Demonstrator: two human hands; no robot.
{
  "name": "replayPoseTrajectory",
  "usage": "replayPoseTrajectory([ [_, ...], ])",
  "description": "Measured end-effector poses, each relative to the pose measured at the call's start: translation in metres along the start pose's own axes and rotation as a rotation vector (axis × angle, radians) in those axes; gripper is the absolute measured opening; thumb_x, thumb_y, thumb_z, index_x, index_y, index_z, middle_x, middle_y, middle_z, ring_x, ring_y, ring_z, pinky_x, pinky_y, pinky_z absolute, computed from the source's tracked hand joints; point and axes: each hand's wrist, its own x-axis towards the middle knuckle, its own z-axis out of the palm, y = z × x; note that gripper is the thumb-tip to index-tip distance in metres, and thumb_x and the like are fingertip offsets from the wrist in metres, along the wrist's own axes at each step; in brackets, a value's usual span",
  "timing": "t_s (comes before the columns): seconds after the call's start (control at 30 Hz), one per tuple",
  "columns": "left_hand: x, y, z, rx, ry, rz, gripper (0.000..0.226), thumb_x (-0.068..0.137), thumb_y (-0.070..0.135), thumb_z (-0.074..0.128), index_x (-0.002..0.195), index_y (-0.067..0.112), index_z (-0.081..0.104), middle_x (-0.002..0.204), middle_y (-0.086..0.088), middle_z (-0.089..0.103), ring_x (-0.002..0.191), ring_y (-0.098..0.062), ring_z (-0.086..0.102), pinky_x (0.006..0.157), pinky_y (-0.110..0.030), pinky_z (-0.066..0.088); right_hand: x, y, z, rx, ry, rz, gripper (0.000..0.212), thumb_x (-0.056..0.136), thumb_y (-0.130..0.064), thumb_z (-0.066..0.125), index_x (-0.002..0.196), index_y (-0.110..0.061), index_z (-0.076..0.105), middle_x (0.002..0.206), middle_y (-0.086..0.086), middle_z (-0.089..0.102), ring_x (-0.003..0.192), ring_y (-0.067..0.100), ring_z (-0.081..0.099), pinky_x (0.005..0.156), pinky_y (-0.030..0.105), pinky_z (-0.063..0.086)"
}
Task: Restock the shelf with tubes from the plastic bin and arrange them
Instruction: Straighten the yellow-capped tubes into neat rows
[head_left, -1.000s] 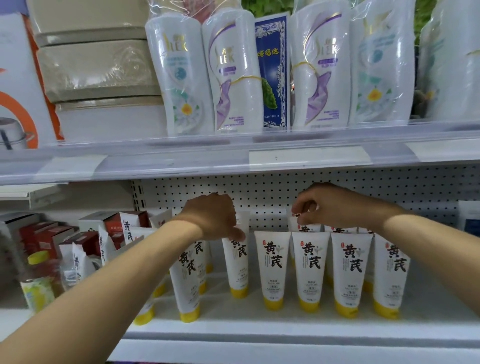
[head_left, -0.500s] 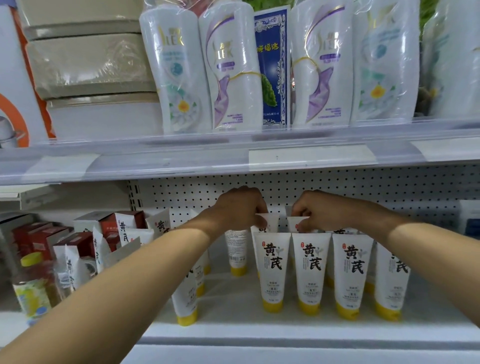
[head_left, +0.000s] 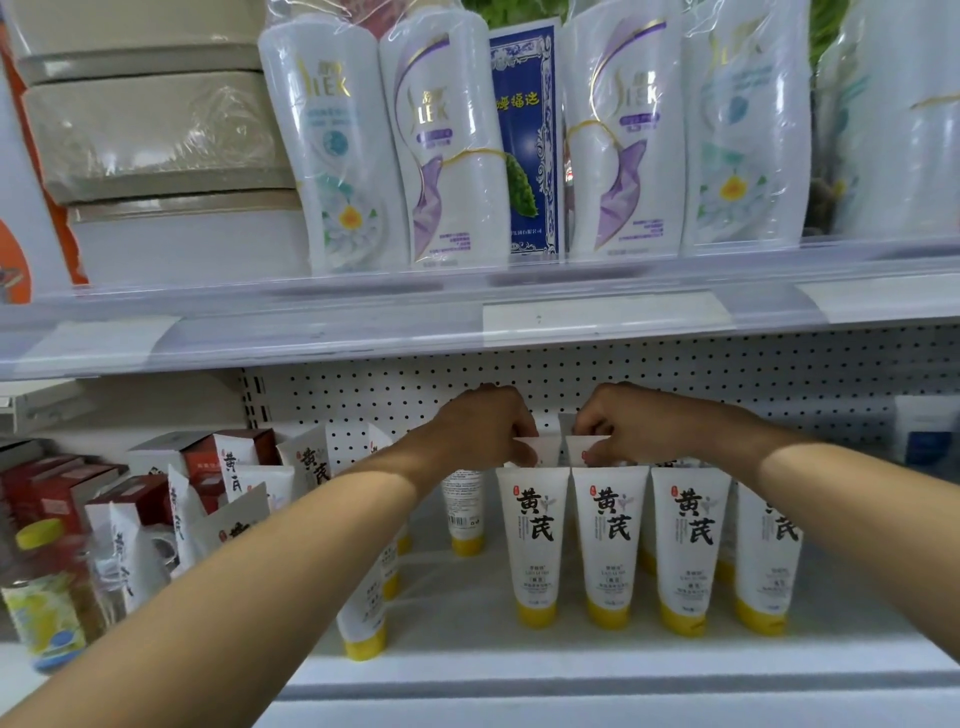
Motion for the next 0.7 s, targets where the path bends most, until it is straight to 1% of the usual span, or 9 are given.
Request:
replayPoseTrajectory([
  [0.1,0.0,0.0,0.001,-0.01,0.004,0.014,0.019,0.083,0.03,0.07,0.098,0.02,0.074,0.089,0.009,0.062,0.09,-0.014,0.062,0.083,-0.032,0.052,-0.001,0.0,0.001,0.0,-0.002,0.01,0.008,0.086,-0.02,0.067,0.084,-0.013,0.071,0.089,0.005,0.07,0.082,0.027,0.066,0.076,0.043,0.054],
  [0.17,0.0,0.0,0.001,-0.022,0.006,0.021,0.019,0.083,0.028,0.07,0.099,0.019,0.074,0.089,0.007,0.064,0.089,-0.014,0.062,0.081,-0.03,0.051,-0.001,0.0,0.001,0.003,0.002,0.017,0.007,0.085,-0.02,0.067,0.085,-0.016,0.072,0.089,0.001,0.07,0.082,0.023,0.067,0.078,0.044,0.056],
  [0.23,-0.001,0.0,0.0,-0.047,-0.001,0.021,0.019,0.083,0.027,0.07,0.1,0.018,0.074,0.085,0.009,0.063,0.082,-0.012,0.061,0.077,-0.028,0.05,-0.001,0.001,0.001,-0.001,0.003,0.019,0.007,0.085,-0.021,0.067,0.085,-0.017,0.072,0.089,-0.002,0.07,0.082,0.02,0.067,0.079,0.045,0.056],
  [0.3,-0.001,0.001,-0.002,-0.089,-0.025,0.015,0.019,0.084,0.026,0.07,0.1,0.017,0.074,0.078,0.013,0.06,0.072,-0.008,0.059,0.073,-0.026,0.05,-0.001,0.001,0.001,-0.005,0.001,0.017,0.007,0.084,-0.022,0.067,0.085,-0.018,0.072,0.089,-0.001,0.07,0.082,0.021,0.067,0.08,0.046,0.056],
  [0.33,0.0,0.001,-0.003,-0.107,-0.038,0.011,0.019,0.084,0.025,0.07,0.1,0.017,0.074,0.078,0.012,0.06,0.069,-0.006,0.058,0.072,-0.026,0.051,-0.001,0.0,0.001,-0.004,-0.001,0.013,0.007,0.085,-0.021,0.066,0.085,-0.017,0.072,0.089,0.001,0.071,0.082,0.022,0.067,0.08,0.046,0.056],
  [0.43,0.002,0.001,-0.004,-0.133,-0.061,-0.003,0.02,0.083,0.024,0.071,0.1,0.015,0.074,0.083,0.007,0.064,0.07,-0.008,0.061,0.074,-0.029,0.054,-0.001,-0.002,0.0,-0.001,-0.009,0.004,0.007,0.086,-0.018,0.065,0.085,-0.017,0.073,0.087,0.001,0.071,0.081,0.023,0.067,0.078,0.044,0.056],
  [0.57,0.004,-0.002,-0.002,-0.185,-0.096,-0.028,0.017,0.083,0.025,0.072,0.097,0.016,0.073,0.084,0.005,0.068,0.076,-0.015,0.068,0.068,-0.025,0.054,0.0,-0.002,0.0,-0.002,-0.008,-0.007,0.007,0.086,-0.018,0.065,0.083,-0.017,0.072,0.084,0.003,0.07,0.075,0.023,0.066,0.072,0.041,0.054],
  [0.63,0.002,-0.002,-0.008,-0.209,-0.085,-0.017,0.019,0.084,0.029,0.07,0.099,0.017,0.073,0.09,0.007,0.069,0.08,-0.013,0.069,0.076,-0.027,0.056,-0.001,-0.004,-0.002,-0.002,-0.005,-0.011,0.009,0.087,-0.021,0.066,0.082,-0.015,0.071,0.082,0.006,0.069,0.065,0.017,0.06,0.063,0.034,0.05],
  [0.7,-0.001,-0.004,-0.02,-0.222,-0.038,0.008,0.018,0.088,0.029,0.065,0.102,0.021,0.073,0.094,0.013,0.068,0.087,-0.008,0.066,0.083,-0.023,0.052,-0.002,-0.007,-0.005,0.017,0.024,-0.013,0.015,0.089,-0.027,0.066,0.085,-0.015,0.072,0.08,0.003,0.069,0.063,0.013,0.059,0.062,0.028,0.047],
])
